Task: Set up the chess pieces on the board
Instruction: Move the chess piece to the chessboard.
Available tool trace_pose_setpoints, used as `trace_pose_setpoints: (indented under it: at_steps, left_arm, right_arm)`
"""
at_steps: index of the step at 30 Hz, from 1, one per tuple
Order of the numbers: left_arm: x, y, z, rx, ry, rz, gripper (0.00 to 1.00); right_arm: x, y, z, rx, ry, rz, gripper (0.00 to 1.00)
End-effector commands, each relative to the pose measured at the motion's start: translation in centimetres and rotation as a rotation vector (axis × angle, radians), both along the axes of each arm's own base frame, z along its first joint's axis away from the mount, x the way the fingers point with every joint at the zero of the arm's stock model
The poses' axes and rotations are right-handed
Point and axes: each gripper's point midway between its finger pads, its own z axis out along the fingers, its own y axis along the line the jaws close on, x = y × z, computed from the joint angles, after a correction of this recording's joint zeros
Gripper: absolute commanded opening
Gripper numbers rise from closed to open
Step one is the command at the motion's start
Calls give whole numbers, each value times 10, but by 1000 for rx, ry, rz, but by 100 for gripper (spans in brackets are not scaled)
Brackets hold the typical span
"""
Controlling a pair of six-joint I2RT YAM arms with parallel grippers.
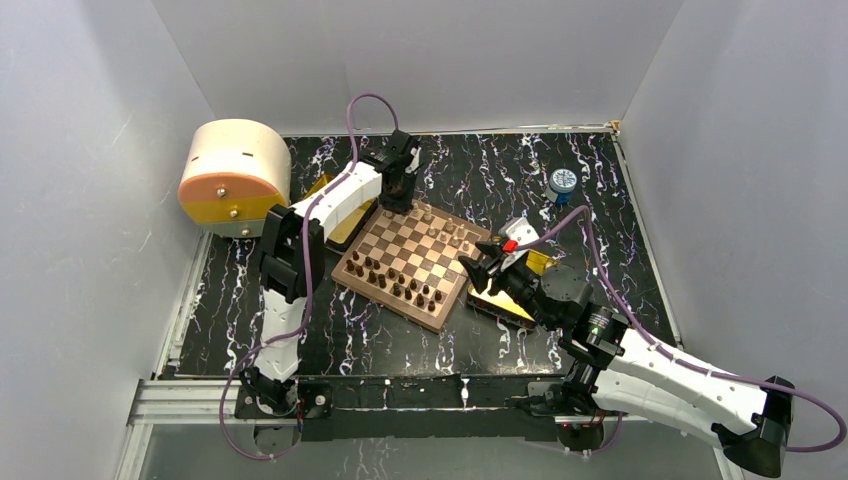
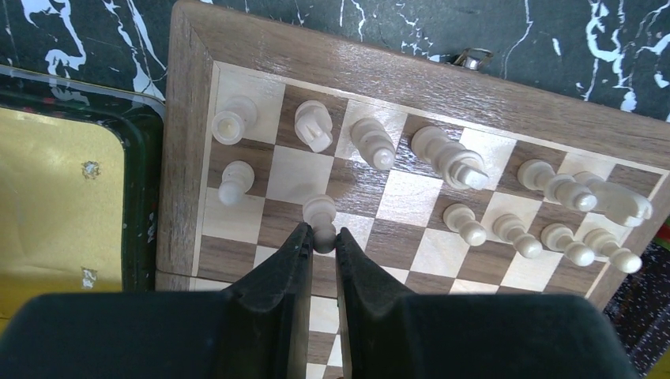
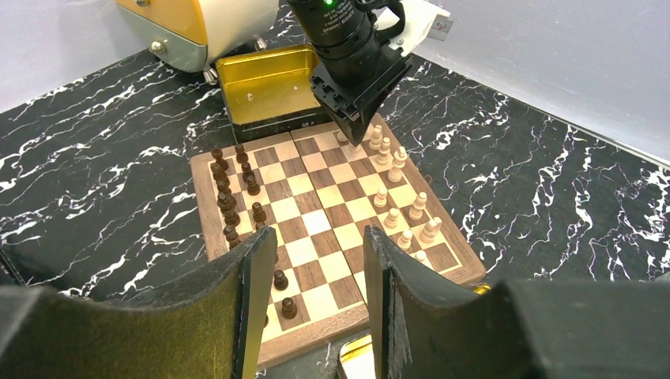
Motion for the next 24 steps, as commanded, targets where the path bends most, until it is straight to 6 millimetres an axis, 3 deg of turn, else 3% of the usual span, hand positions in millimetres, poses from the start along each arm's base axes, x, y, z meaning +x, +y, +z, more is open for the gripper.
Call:
trace_pose_setpoints:
  at_steps: [1, 14, 24]
  left_arm:
    - [3, 1, 1, 25, -5, -5, 9]
    - [5, 2, -9, 44, 5, -4, 10]
    - [7, 6, -11, 65, 0, -1, 21]
  right_arm:
    - [1, -6, 26, 65, -38, -22, 53]
    - [1, -11, 27, 72, -41, -34, 53]
    - [0, -11, 27, 71, -41, -31, 53]
